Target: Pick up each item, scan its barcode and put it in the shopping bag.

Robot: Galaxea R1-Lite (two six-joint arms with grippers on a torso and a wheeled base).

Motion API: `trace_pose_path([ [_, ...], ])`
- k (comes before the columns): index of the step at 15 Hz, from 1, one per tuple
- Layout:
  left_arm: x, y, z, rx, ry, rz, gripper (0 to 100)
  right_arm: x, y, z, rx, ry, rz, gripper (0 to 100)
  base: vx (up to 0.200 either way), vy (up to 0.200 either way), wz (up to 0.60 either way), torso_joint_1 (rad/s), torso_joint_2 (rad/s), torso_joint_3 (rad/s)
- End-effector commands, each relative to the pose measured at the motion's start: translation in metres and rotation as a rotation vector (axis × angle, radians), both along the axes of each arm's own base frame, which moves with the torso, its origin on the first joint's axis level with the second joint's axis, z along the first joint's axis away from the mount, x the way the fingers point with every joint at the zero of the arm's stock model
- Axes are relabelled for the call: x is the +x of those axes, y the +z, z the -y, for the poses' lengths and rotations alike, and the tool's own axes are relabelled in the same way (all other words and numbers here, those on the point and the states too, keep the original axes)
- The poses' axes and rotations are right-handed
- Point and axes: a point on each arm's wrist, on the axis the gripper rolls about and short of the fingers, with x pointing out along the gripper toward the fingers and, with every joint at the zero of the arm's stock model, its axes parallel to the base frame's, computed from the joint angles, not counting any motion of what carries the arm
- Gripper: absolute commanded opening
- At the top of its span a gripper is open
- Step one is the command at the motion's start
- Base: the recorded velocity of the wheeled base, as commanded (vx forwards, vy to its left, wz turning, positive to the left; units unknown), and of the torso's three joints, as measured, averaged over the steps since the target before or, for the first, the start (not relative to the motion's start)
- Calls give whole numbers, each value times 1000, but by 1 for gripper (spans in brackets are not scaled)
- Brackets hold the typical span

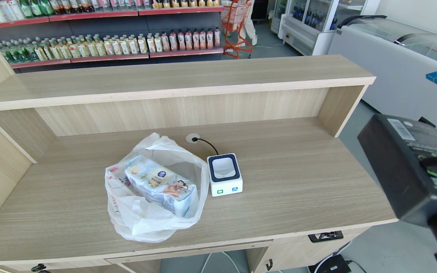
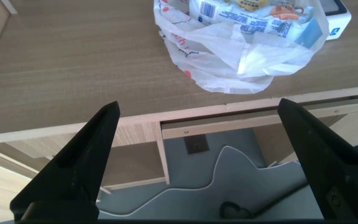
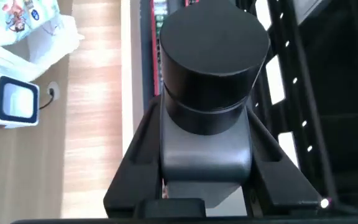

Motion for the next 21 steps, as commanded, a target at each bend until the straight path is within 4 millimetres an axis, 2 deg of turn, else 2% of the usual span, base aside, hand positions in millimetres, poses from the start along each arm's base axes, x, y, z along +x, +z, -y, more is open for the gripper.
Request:
trace_pose_path([
  [1,0,0,0,0,0,-1,100,19,18,-5,286,-201,-325,0,0,0,0,0,0,0],
  [3,0,0,0,0,0,-1,100,34,22,-15,552,-219,-682,0,0,0,0,0,0,0],
  [4,0,0,0,0,0,-1,100,38,30,-17,641,-239,-754,0,0,0,0,0,0,0],
  [6,0,0,0,0,0,-1,100,57,45,-15,898,-465,-915,0,0,0,0,0,0,0],
  [8,0,0,0,0,0,-1,100,72,48,0,906,-647,-1019,0,0,0,0,0,0,0],
  [9,0,0,0,0,0,-1,100,83,57,-3,943,-555,-1214,0,0,0,0,0,0,0],
  [10,0,0,0,0,0,-1,100,87,61,-4,989,-492,-1292,0,0,0,0,0,0,0],
  [11,0,0,0,0,0,-1,100,102,65,0,1014,-407,-1390,0,0,0,0,0,0,0],
  [12,0,0,0,0,0,-1,100,114,67,3,1021,-378,-1407,0,0,0,0,0,0,0],
  [14,0,0,0,0,0,-1,100,131,78,1,1060,-192,-1472,0,0,0,0,0,0,0],
  [16,0,0,0,0,0,-1,100,146,76,-4,1059,-111,-1439,0,0,0,0,0,0,0],
  [19,0,0,0,0,0,-1,100,146,68,-1,974,-130,-1334,0,0,0,0,0,0,0],
  [21,0,0,0,0,0,-1,100,147,70,4,967,-88,-1312,0,0,0,0,0,0,0],
])
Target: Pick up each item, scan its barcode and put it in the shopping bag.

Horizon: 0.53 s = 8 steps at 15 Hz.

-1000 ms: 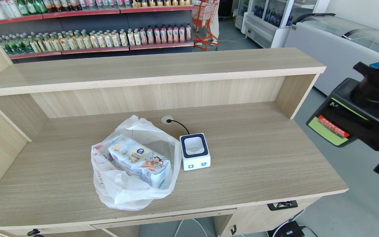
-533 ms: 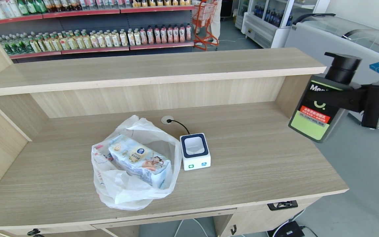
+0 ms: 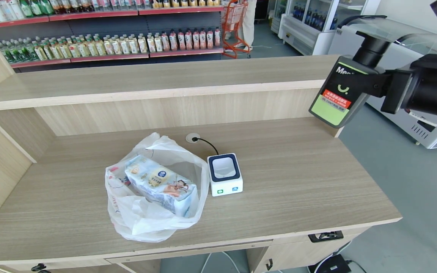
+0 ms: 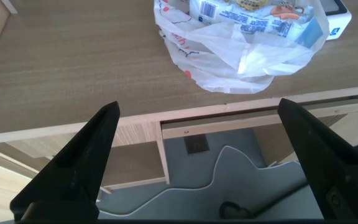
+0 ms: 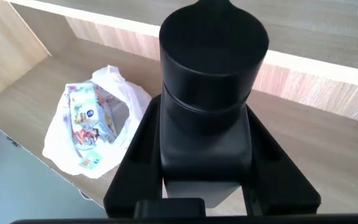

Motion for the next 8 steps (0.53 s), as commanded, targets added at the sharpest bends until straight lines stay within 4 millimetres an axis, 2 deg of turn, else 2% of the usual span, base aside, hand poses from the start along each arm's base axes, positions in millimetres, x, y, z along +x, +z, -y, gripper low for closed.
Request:
trace_pose_path([
  [1,0,0,0,0,0,-1,100,4,-3,4,-5,24,1,0,0,0,0,0,0,0],
  [8,0,0,0,0,0,-1,100,10,-6,3,-23,114,32,0,0,0,0,0,0,0],
])
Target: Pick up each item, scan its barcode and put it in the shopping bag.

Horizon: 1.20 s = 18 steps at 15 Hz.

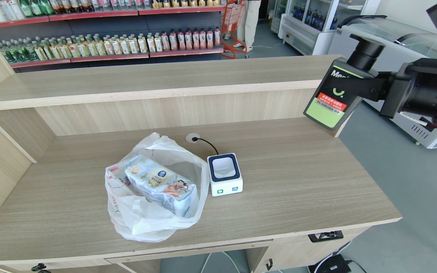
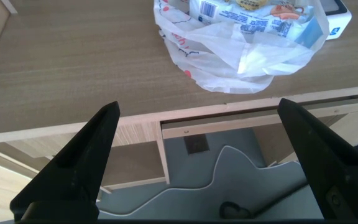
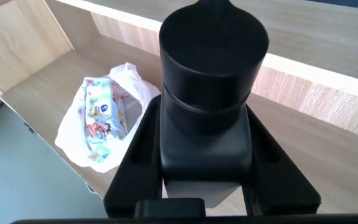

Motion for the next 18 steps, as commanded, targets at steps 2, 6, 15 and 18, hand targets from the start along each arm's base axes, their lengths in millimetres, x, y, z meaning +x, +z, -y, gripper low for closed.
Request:
trace_pose_path([
  [2,0,0,0,0,0,-1,100,0,0,0,-11,5,10,0,0,0,0,0,0,0],
  [6,0,0,0,0,0,-1,100,3,-7,10,-155,-43,114,0,0,0,0,0,0,0],
  [15,0,0,0,0,0,-1,100,0,-8,11,-158,-41,116,0,0,0,133,1,1,2],
  [18,0,0,0,0,0,-1,100,0,-7,10,-159,-35,119,0,0,0,600,1,-4,1],
])
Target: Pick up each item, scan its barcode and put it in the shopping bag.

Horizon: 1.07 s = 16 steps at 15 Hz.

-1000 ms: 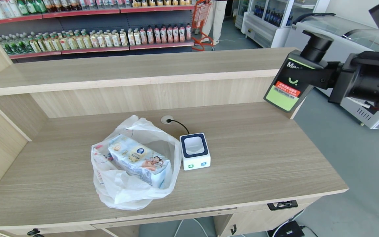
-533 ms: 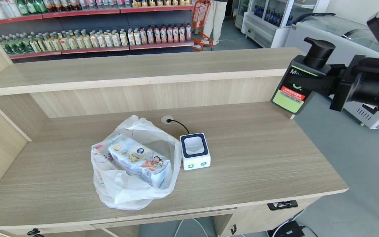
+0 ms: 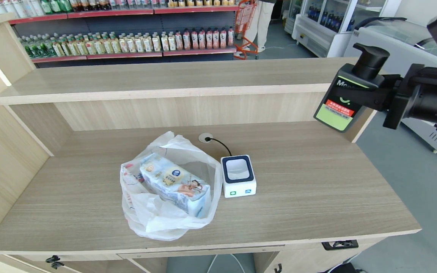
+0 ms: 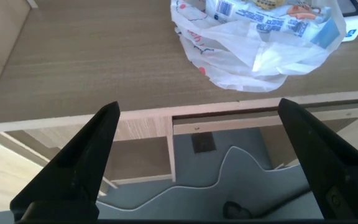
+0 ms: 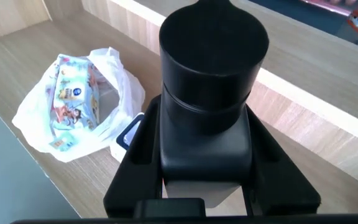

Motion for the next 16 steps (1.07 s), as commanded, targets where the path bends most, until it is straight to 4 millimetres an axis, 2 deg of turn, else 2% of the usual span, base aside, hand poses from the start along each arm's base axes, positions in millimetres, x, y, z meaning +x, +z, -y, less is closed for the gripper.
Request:
trace_pose_path([
  [1,0,0,0,0,0,-1,100,1,0,-1,0,3,2,0,0,0,600,2,7,2],
  [4,0,0,0,0,0,-1,100,2,-1,-2,0,6,-3,0,0,0,600,2,4,1],
  [6,0,0,0,0,0,-1,100,2,-3,-2,1,12,-25,0,0,0,0,0,0,0],
  [8,0,0,0,0,0,-1,100,9,-17,6,3,-27,-156,0,0,0,0,0,0,0],
  [10,0,0,0,0,0,-1,100,19,-33,16,116,-87,-326,0,0,0,0,0,0,0],
  [12,0,0,0,0,0,-1,100,35,-46,26,181,-115,-423,0,0,0,0,0,0,0],
  [16,0,0,0,0,0,-1,100,66,-80,44,261,3,-542,0,0,0,0,0,0,0],
])
